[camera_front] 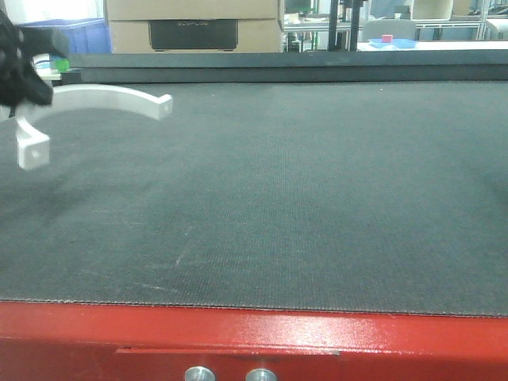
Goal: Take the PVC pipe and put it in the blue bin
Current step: 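Close the left gripper on the end of the white curved pipe, then lift the white curved pipe with the left gripper, holding both pipes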
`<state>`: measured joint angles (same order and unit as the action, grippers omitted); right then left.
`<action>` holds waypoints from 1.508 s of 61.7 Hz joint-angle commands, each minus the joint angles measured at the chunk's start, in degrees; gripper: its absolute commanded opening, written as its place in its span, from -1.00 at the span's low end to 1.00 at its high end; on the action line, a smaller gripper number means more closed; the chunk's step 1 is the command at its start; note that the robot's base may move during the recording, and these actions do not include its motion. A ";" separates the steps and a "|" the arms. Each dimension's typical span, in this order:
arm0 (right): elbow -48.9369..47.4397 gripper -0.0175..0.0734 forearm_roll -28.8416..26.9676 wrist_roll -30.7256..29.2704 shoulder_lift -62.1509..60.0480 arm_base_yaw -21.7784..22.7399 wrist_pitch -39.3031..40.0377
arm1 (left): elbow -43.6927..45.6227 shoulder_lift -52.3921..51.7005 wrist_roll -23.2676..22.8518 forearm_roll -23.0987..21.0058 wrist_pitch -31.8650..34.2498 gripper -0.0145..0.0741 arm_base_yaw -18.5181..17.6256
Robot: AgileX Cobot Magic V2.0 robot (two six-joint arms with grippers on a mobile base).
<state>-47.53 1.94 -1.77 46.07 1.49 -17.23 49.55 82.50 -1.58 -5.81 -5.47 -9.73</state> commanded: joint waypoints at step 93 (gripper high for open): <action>3.99 -0.99 -0.66 -0.11 -19.61 0.01 -4.76 | -9.23 -42.92 -0.13 1.55 -13.23 -0.92 11.89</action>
<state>-43.65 1.19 -1.77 27.20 1.49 -23.05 41.23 40.98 -1.58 -4.21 -19.26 1.98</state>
